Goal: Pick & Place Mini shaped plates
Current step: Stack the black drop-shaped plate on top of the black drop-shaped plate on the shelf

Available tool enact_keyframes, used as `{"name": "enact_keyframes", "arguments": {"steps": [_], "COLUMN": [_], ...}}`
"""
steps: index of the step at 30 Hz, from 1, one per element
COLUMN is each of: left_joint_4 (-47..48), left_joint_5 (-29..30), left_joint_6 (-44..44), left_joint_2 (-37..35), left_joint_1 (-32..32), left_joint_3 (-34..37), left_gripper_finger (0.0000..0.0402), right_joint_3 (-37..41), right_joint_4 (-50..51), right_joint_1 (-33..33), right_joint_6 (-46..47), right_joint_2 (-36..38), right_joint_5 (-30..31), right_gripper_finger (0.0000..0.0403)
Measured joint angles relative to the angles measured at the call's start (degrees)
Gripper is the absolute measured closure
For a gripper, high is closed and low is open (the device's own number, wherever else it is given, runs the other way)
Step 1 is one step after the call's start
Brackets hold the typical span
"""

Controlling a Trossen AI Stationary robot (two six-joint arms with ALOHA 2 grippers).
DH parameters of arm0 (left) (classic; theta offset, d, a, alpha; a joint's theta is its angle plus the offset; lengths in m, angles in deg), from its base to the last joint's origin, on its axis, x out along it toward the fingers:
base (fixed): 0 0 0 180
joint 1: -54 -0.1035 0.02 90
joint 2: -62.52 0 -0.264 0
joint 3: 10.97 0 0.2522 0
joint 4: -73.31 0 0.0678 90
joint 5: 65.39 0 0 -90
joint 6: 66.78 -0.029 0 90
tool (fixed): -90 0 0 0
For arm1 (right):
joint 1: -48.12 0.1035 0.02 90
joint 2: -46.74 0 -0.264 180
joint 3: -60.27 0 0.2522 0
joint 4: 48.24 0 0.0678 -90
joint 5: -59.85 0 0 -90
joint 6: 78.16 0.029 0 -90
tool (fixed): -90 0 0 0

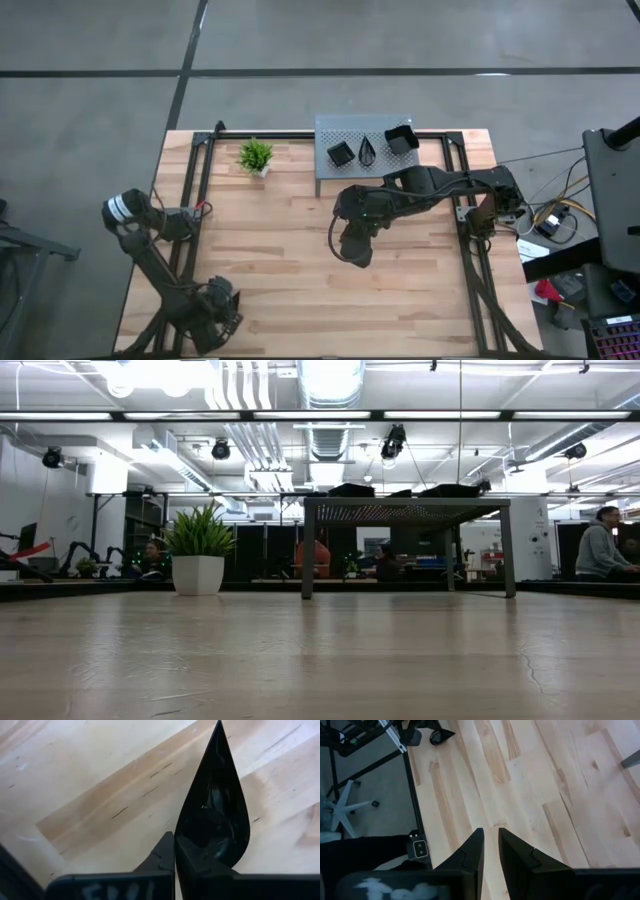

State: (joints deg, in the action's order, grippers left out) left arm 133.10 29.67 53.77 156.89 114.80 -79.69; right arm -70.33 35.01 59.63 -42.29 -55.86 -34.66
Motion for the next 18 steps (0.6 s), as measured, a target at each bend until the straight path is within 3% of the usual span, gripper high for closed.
{"name": "enact_keyframes", "arguments": {"steps": [15,18], "left_joint_4": [-4.5,-4.8], "left_joint_5": [14.5,18.1], "left_joint_6": [-1.9,-2.7], "left_joint_2": [-2.5,-2.7], "left_joint_1": [-6.7,-8.9], "left_joint_3": [-1.4,-2.2], "left_gripper_finger": [0.0401,0.0401], "right_joint_3": [0.6,1.3], "right_joint_4": [0.5,0.5], "right_joint_1": [0.5,1.3], "right_joint_6": [0.5,0.6], "right_joint_2": [0.0,0.0], "right_joint_5": [0.3,2.9], "right_gripper_finger": [0.0351,0.0351]}}
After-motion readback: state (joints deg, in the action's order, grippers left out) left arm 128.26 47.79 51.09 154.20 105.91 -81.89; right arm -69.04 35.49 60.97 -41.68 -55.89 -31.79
